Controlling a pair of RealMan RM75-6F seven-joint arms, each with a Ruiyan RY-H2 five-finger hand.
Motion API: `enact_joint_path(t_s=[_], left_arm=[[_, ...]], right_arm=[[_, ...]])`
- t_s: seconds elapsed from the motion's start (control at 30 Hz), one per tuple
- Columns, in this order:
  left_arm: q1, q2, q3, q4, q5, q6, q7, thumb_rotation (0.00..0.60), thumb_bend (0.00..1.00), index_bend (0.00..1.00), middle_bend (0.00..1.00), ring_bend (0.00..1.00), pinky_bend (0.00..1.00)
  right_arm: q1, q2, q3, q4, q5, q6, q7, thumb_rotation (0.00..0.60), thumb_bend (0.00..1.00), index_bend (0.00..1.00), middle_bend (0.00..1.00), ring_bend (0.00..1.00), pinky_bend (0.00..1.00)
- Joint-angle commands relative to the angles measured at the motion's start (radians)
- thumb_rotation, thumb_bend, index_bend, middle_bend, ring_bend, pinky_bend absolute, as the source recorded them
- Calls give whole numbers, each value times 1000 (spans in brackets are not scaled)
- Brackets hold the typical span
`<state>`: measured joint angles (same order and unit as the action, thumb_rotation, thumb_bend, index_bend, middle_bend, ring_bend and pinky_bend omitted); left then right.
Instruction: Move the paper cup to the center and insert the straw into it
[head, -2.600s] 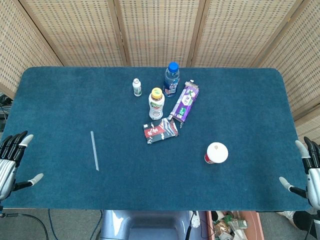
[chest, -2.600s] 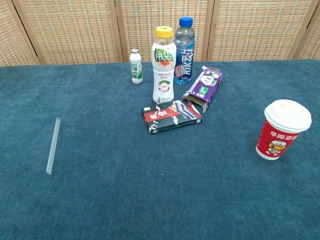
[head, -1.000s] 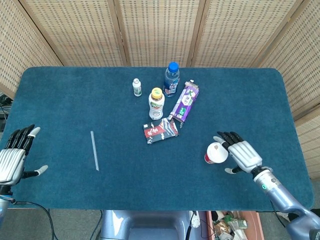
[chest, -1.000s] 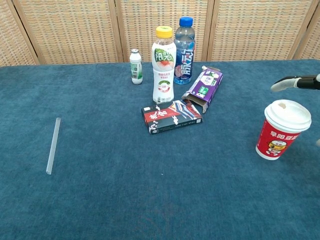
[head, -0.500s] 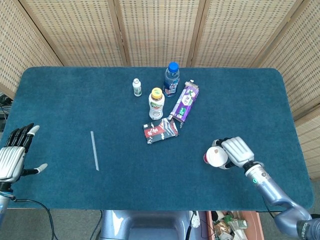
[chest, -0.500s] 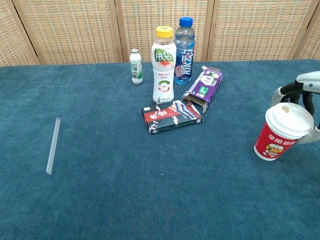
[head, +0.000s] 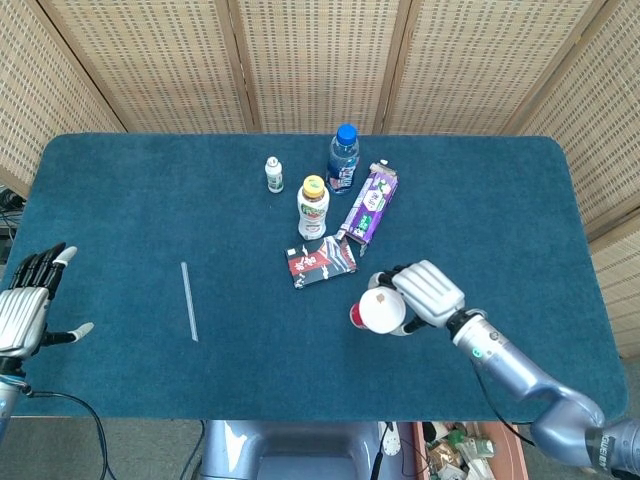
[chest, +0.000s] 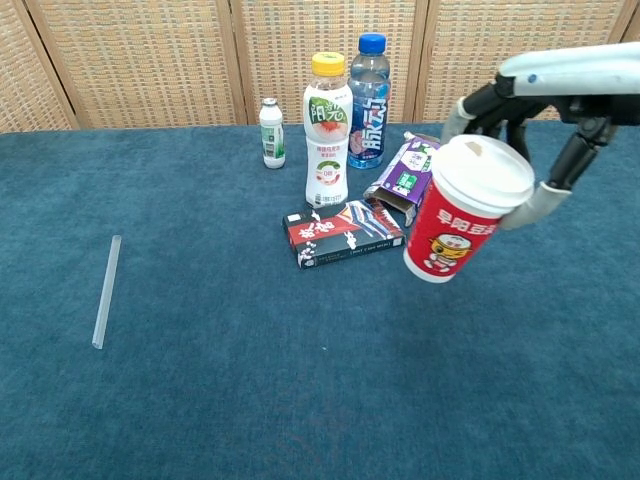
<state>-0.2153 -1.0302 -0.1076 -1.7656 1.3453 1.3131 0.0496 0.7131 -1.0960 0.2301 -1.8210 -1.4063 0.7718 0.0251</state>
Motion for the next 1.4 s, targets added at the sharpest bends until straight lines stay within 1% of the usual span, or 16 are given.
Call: enact_joint_path(t_s=[0.03,0.13,0.27,0.33,0.5,0.67,0.9,0.93,1.0,1.07,1.13,1.17,1.27,1.4], left_arm=[[-2,1,-4,3,-9,-3,-6,600,89,0,0,0,0],[-5,3,-7,7,-20,-10,-12,600,92,0,0,0,0],[-8,4,-9,14,-32,-21,-21,600,93,0,0,0,0],[-10,5,-9,18,-36,-27,-27,600,94,0,0,0,0],[-12,7,-10,23,-43,-34,-36,600,94,0,0,0,0],[-14,7,-8,26,-43,-37,-38,600,94,0,0,0,0],[-13,9,-6,26,-42,-36,-45,600,94,0,0,0,0],[-13,9,-6,27,-41,-35,-46,600,94,0,0,0,0],[-12,10,-6,26,-39,-33,-48,600,95,0,0,0,0],[-12,10,-5,26,-37,-32,-49,600,94,0,0,0,0],[-12,11,-4,25,-36,-33,-49,600,94,0,0,0,0],[-13,11,-3,25,-36,-33,-49,600,94,0,0,0,0],[-13,10,-1,24,-33,-33,-47,600,94,0,0,0,0],[-13,10,-1,23,-33,-32,-46,600,94,0,0,0,0]], right_arm=[[116,-28,66,-46,156,-112,-79,600,225,480,580,499,550],[195,-70,80,-49,267,-155,-145,600,225,481,579,499,550],[280,-136,73,-27,383,-152,-240,600,225,480,577,499,550],[335,-195,58,0,465,-133,-303,600,225,480,574,499,550],[432,-311,14,48,603,-67,-436,600,225,480,568,499,550],[484,-399,-26,80,680,4,-528,600,225,480,564,499,550],[503,-444,-52,83,712,57,-571,600,225,480,542,492,548],[503,-447,-54,83,714,60,-571,600,225,478,516,467,533],[502,-450,-58,81,717,64,-570,600,188,435,427,373,463],[503,-444,-64,76,720,56,-568,600,74,314,270,218,335],[505,-432,-71,68,722,42,-567,600,12,234,158,117,253],[506,-428,-73,64,723,38,-566,600,1,206,111,77,219],[508,-411,-81,51,720,29,-565,600,0,160,44,21,155],[506,-399,-83,38,706,32,-560,600,0,89,2,0,95]])
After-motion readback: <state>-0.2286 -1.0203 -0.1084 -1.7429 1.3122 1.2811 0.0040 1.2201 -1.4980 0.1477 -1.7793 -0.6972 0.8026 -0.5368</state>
